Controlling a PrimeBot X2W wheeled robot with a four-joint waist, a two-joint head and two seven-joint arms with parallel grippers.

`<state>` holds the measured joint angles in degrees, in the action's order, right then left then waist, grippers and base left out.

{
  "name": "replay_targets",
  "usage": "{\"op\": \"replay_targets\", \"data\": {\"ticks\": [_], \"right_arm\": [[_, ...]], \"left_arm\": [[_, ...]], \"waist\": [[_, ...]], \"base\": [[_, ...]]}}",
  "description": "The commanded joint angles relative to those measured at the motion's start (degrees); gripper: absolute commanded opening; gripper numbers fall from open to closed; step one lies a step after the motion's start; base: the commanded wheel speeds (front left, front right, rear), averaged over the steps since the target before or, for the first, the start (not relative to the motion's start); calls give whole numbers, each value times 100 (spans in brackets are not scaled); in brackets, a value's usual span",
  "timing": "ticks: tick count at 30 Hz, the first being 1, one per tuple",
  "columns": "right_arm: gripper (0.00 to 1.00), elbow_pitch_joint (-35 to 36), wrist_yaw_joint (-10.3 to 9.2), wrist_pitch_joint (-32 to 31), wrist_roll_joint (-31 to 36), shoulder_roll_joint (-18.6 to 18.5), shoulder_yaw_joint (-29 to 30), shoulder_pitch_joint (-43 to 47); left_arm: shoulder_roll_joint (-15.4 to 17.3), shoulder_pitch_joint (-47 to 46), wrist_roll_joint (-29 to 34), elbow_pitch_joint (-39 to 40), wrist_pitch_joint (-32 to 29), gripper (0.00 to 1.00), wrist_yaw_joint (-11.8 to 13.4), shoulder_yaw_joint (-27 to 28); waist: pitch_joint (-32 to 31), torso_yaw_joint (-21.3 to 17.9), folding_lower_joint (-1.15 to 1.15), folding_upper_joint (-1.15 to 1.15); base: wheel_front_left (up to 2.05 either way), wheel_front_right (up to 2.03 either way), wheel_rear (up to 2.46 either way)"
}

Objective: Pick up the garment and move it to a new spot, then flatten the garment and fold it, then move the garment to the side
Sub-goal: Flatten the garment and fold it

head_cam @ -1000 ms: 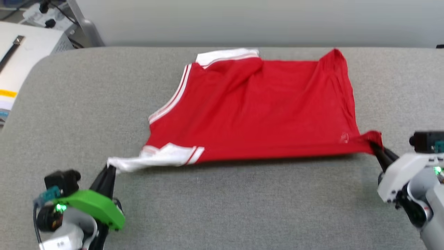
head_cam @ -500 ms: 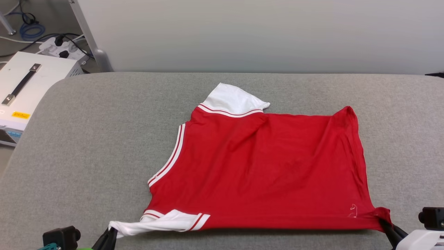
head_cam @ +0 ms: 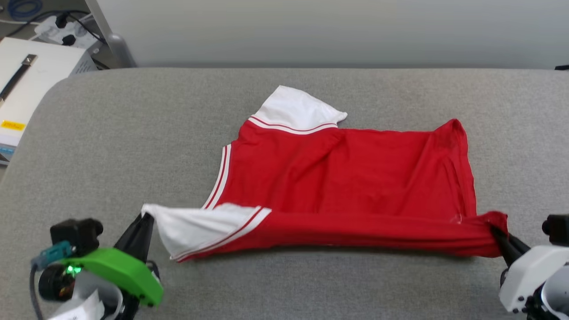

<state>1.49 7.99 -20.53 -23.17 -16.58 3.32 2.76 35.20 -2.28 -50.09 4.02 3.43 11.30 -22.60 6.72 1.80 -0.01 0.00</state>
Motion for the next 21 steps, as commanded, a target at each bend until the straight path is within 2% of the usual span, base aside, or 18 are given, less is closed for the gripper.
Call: {"op": "replay_targets", "data": {"ticks": [1, 6, 14, 15, 17, 18, 19, 20, 21], "right_arm": [[0, 11, -50, -41, 64, 19, 65, -170], [0, -172, -50, -107, 423, -17, -13, -580], [0, -860, -50, -8, 423, 54, -322, -1187], [0, -1207, -50, 76, 406, 37, -450, -1360], [0, -1417, -50, 160, 432, 3, -528, -1448], [0, -1702, -50, 330, 528, -46, -646, -1554], [25, -1800, -50, 407, 512, -25, -672, -1595], [38, -1859, -50, 479, 519, -28, -716, -1627], [88, -1924, -50, 584, 484, -4, -734, -1658]], "left_arm": [[-42, -264, 127, -126, -12, 0, -73, -40], [-264, -1049, 325, -635, -26, 0, -370, -282], [-648, -1783, 341, -1856, 50, 0, -831, -513], [-777, -1926, 298, -2317, -3, 0, -1028, -632], [-868, -2002, 264, -2571, -67, 0, -1170, -725], [-971, -2095, 264, -2895, -178, 0, -1371, -893], [-1018, -2116, 216, -3000, -213, 0, -1438, -920], [-1050, -2133, 185, -3071, -222, 0, -1481, -934], [-1089, -2144, 134, -3157, -263, 0, -1536, -959]], "waist": [[185, -17, 1, 0], [485, -15, 1, 0], [885, -76, 1, 0], [946, -77, 1, 0], [971, -67, 1, 0], [985, -54, 1, 0], [978, -57, 1, 0], [970, -59, 1, 0], [950, -57, 1, 0]], "base": [[0, 0, 0], [0, 0, 0], [0, 0, 0], [0, 0, 0], [0, 0, 0], [0, 0, 0], [0, 0, 0], [0, 0, 0], [0, 0, 0]]}}
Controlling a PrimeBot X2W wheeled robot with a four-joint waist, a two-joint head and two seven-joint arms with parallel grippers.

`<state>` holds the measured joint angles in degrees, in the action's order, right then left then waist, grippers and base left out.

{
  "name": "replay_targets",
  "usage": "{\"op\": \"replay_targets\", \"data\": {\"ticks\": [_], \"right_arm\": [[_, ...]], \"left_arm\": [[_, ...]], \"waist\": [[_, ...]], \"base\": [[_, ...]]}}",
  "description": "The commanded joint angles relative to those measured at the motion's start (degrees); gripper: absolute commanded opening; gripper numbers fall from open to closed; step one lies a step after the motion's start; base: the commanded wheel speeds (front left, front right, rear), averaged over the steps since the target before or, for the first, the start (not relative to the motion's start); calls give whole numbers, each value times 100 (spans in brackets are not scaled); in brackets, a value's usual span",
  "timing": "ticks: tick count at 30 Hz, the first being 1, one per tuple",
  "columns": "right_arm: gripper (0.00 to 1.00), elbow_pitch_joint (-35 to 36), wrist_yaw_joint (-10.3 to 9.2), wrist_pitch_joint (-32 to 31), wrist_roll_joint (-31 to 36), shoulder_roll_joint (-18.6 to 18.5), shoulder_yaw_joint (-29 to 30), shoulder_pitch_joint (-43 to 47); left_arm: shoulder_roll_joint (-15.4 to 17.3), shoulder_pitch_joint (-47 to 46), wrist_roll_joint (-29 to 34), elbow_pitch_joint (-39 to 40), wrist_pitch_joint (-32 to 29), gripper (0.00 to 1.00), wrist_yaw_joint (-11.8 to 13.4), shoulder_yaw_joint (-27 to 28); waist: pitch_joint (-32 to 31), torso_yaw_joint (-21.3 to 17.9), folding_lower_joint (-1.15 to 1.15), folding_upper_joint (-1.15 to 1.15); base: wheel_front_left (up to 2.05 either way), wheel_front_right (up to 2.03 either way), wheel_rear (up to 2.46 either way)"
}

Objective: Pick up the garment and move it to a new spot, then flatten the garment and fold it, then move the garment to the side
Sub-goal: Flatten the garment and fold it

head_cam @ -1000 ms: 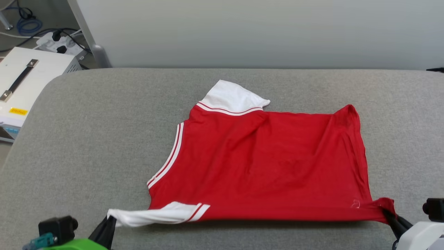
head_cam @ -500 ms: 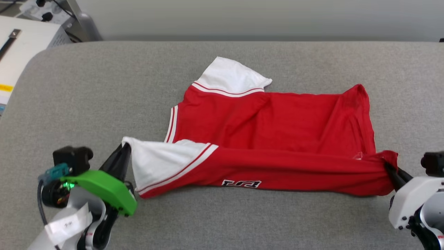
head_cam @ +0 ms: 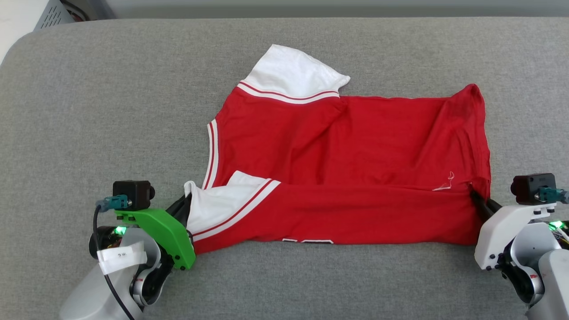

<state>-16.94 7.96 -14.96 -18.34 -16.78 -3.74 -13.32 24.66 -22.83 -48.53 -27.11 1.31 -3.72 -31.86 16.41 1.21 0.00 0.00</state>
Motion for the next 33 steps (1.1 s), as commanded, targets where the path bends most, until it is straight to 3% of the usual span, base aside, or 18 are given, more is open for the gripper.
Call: {"op": "replay_targets", "data": {"ticks": [1, 2, 4, 5, 8, 16, 19, 24, 29, 33], "right_arm": [[100, -126, -47, 114, -24, 27, -40, -64], [100, -167, -47, 236, -36, 23, -64, -72], [100, -211, -47, 502, -66, 32, -43, -71], [100, -190, -47, 940, -46, 44, 19, -25], [100, -95, -47, 1371, 46, 108, 169, 74], [100, 442, -47, 1747, 368, 432, 482, 392], [100, 673, -47, 1699, 440, 546, 545, 512], [100, 984, -47, 1603, 516, 720, 634, 708], [100, 1138, -47, 1522, 527, 827, 675, 772], [100, 1222, -47, 1495, 504, 855, 666, 736]], "left_arm": [[-61, -96, -59, -104, -80, 3, -72, -53], [-86, -113, -93, -159, -60, 43, -102, -49], [-111, -152, -100, -234, 78, 100, -99, 5], [-107, -183, -63, -313, 307, 100, -22, 89], [-55, -146, -13, -329, 474, 100, 88, 149], [454, 26, -2, 48, 242, 100, 418, 302], [700, 85, -120, 382, -197, 100, 425, 301], [1096, 309, -687, 1284, -1568, 100, 396, 187], [1462, 499, -1164, 2115, -2636, 100, 705, 175], [1518, 627, -1304, 2410, -3053, 100, 992, 91]], "waist": [[-43, 8, 0, 0], [-72, 16, 0, 0], [-135, 29, 0, 0], [-271, 40, 0, 0], [-443, 31, 0, 0], [-755, -20, 0, 0], [-802, -24, 0, 0], [-836, -21, 0, 0], [-721, -77, 0, 0], [-525, -189, 0, 0]], "base": [[0, 0, 0], [0, 0, 0], [0, 0, 0], [0, 0, 0], [0, 0, 0], [0, 0, 0], [0, 0, 0], [0, 0, 0], [0, 0, 0], [0, 0, 0]]}}
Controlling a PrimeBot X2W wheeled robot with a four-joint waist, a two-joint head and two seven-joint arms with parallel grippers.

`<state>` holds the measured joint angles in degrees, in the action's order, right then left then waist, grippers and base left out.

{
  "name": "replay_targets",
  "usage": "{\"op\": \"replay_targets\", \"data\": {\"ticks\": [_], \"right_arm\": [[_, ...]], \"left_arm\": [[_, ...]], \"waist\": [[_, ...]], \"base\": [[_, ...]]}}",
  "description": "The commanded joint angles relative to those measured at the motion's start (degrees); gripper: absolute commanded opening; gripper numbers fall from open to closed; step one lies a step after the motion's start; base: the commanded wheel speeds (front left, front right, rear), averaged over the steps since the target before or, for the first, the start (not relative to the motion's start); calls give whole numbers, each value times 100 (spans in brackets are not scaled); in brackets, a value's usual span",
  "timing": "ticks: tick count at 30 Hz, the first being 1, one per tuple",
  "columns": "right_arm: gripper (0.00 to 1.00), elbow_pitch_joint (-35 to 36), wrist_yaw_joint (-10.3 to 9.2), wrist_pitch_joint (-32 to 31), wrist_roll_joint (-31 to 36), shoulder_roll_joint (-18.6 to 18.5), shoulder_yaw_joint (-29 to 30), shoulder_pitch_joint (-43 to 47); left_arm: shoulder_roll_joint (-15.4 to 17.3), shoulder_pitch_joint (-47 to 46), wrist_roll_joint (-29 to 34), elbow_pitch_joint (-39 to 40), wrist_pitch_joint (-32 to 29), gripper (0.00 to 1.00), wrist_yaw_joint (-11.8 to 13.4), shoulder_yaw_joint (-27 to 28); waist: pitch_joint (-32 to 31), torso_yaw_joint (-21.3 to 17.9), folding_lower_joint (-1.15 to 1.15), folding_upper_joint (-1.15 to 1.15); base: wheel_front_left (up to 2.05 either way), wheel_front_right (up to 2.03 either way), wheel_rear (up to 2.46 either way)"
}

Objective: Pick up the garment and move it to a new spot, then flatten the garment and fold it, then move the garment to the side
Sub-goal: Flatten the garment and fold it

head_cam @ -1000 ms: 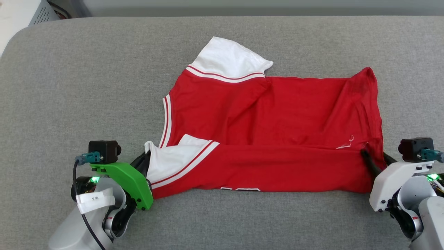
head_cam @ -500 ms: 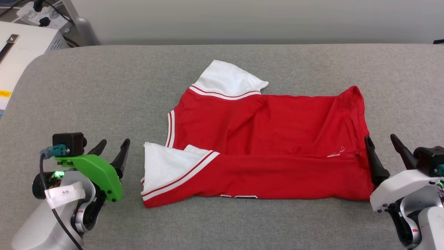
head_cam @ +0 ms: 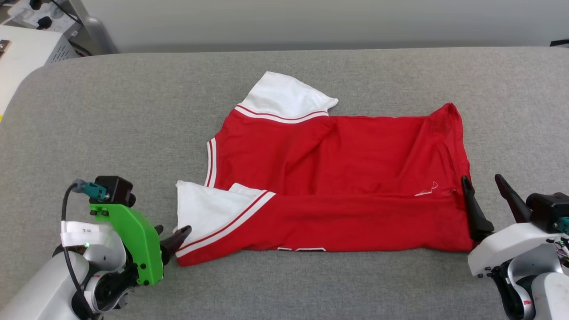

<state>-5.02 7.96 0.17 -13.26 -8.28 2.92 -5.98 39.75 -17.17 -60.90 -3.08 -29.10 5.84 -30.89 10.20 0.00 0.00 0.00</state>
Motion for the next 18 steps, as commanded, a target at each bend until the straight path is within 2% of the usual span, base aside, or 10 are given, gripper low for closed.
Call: {"op": "replay_targets", "data": {"ticks": [1, 11, 12, 13, 14, 16, 18], "right_arm": [[100, 43, -47, -25, -13, 8, 11, -5], [100, 126, -47, -74, -117, -37, 40, -185], [100, 122, -47, -81, -124, -43, 52, -190], [100, 121, -47, -84, -135, -45, 67, -191], [100, 116, -47, -94, -147, -47, 85, -188], [100, 123, -47, -179, -219, -71, 203, -162], [100, 123, -47, -329, -295, -104, 272, -136]], "left_arm": [[-10, 65, -61, 5, -64, 100, 76, -45], [-408, -256, 62, -734, -268, 99, -38, -409], [-470, -278, 63, -826, -325, 38, -77, -480], [-521, -296, 65, -889, -347, 4, -105, -524], [-579, -302, 46, -950, -372, 0, -128, -558], [-741, -289, -6, -1147, -404, 0, -211, -652], [-752, -273, 41, -1195, -320, 0, -231, -667]], "waist": [[153, -93, 0, 0], [618, -331, 0, 0], [631, -345, 0, 0], [636, -352, 0, 0], [636, -358, 0, 0], [561, -375, 0, 0], [491, -374, 0, 0]], "base": [[0, 0, 0], [0, 0, 0], [0, 0, 0], [0, 0, 0], [0, 0, 0], [0, 0, 0], [0, 0, 0]]}}
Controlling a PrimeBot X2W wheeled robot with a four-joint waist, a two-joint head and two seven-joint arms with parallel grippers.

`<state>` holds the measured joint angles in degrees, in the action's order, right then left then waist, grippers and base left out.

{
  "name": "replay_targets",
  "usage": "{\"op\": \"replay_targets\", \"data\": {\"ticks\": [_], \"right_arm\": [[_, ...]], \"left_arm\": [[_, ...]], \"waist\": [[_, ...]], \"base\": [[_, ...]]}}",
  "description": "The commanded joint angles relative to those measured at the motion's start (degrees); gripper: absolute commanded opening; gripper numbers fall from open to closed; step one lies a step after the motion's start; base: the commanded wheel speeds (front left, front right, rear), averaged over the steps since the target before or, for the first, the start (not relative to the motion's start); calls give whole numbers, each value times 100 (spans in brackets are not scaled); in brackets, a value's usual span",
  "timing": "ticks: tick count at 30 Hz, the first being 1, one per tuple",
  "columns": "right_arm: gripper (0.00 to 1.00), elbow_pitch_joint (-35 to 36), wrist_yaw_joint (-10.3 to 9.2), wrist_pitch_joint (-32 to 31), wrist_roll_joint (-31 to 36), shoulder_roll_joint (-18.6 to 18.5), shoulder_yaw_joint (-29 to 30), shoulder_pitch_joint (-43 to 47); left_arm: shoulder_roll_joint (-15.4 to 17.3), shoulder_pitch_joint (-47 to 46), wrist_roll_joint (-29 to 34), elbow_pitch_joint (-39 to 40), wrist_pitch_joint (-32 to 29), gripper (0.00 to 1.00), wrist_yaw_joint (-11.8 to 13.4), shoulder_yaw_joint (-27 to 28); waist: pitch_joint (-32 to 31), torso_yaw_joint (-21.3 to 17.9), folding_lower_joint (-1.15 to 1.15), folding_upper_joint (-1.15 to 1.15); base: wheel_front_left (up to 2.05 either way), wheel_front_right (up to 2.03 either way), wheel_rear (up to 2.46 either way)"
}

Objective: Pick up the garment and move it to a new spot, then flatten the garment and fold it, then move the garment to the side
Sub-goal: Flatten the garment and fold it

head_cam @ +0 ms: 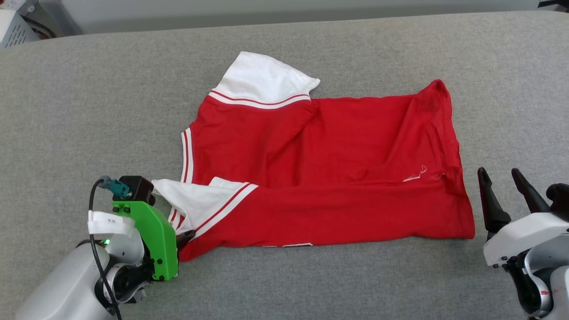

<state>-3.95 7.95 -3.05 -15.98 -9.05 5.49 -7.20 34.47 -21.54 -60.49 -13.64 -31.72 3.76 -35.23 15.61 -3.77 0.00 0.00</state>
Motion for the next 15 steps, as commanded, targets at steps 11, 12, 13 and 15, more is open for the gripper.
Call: {"op": "replay_targets", "data": {"ticks": [11, 12, 13, 15], "right_arm": [[100, 320, -46, -2693, -688, -340, 412, 230], [100, 386, -46, -2900, -737, -349, 396, 222], [100, 425, -46, -3055, -757, -358, 376, 211], [100, 480, -46, -3339, -821, -362, 295, 154]], "left_arm": [[86, 230, 346, 416, 585, 0, 113, -18], [115, 224, 378, 517, 620, 0, 133, -2], [144, 216, 411, 595, 638, 0, 154, 7], [190, 177, 462, 770, 666, 0, 180, 28]], "waist": [[-348, 179, 0, 0], [-341, 203, 0, 0], [-328, 221, 0, 0], [-275, 271, 0, 0]], "base": [[0, 0, 0], [0, 0, 0], [0, 0, 0], [0, 0, 0]]}}
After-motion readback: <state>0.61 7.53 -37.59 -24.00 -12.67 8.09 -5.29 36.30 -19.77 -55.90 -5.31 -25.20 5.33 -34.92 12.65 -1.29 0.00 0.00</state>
